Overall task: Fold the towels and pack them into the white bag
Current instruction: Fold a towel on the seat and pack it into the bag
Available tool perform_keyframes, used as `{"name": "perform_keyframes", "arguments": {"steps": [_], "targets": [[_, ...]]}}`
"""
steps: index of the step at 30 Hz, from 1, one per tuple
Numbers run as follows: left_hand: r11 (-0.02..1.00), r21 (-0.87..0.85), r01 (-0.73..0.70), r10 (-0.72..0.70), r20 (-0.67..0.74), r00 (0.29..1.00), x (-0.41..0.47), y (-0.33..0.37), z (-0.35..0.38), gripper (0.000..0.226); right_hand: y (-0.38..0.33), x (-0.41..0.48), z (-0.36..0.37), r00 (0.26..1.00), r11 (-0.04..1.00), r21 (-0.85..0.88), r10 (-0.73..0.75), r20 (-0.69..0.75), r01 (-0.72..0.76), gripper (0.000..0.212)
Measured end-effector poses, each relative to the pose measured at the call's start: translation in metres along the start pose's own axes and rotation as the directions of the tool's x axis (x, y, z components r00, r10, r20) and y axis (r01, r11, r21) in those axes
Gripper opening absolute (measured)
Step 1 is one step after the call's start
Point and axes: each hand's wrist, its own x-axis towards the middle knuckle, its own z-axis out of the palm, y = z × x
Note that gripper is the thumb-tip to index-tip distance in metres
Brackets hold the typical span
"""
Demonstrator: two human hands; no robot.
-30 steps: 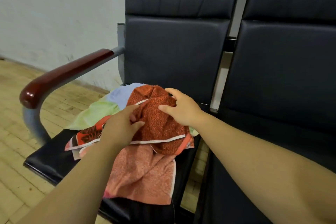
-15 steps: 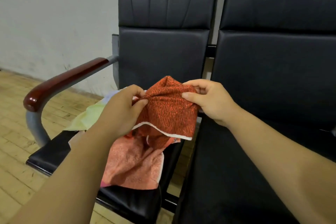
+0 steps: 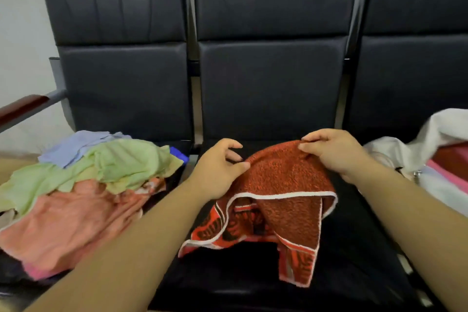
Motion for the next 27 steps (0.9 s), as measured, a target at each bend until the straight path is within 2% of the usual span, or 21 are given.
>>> {"name": "perform_keyframes", "arguments": {"steps": [2,3,5,8,11,14,17,18,20,23,27], "targets": [[0.996,0.081,0.024,-0.03,0.074,0.997,-0.002,-0.017,0.018,0.039,0.026,-0.01,-0.002,0.998,0.979,-0.203,-0.028,-0.06,0.015,0.031],[0.991,0.135,0.018,-0.038,0.144,0.989,-0.007,-0.025,0.024,0.042,0.038,-0.017,0.001,0.997,0.962,-0.268,-0.062,-0.038,0.05,0.033],[0.965,0.263,-0.015,-0.065,0.293,0.954,-0.021,-0.042,0.03,0.049,0.061,-0.033,0.014,0.987,0.935,-0.322,-0.125,0.098,0.15,0.036],[0.892,0.441,-0.102,-0.119,0.447,0.887,-0.038,-0.069,0.029,0.057,0.087,-0.054,0.036,0.921,0.861,-0.387,-0.201,0.334,0.329,0.04],[0.801,0.582,-0.137,-0.177,0.45,0.875,-0.046,-0.094,0.018,0.061,0.097,-0.063,0.058,0.846,0.798,-0.38,-0.281,0.453,0.469,0.04],[0.747,0.654,-0.124,-0.196,0.394,0.898,-0.048,-0.104,0.005,0.047,0.092,-0.066,0.084,0.8,0.764,-0.362,-0.32,0.507,0.535,0.042],[0.792,0.605,-0.081,-0.172,0.349,0.921,-0.053,-0.111,-0.006,0.018,0.081,-0.067,0.115,0.769,0.736,-0.353,-0.347,0.536,0.578,0.043],[0.811,0.582,-0.061,-0.174,0.339,0.924,-0.057,-0.112,-0.009,0.014,0.078,-0.068,0.125,0.755,0.732,-0.336,-0.359,0.549,0.593,0.042],[0.862,0.506,-0.01,-0.167,0.303,0.938,-0.064,-0.114,-0.015,0.015,0.074,-0.071,0.142,0.747,0.751,-0.288,-0.382,0.544,0.594,0.042],[0.964,0.259,0.054,-0.11,0.207,0.972,-0.069,-0.101,-0.026,0.018,0.067,-0.072,0.154,0.765,0.785,-0.239,-0.405,0.501,0.572,0.04],[1.0,-0.016,0.027,-0.024,0.136,0.99,-0.068,-0.072,-0.039,0.023,0.057,-0.073,0.15,0.81,0.854,-0.109,-0.431,0.398,0.508,0.026]]}}
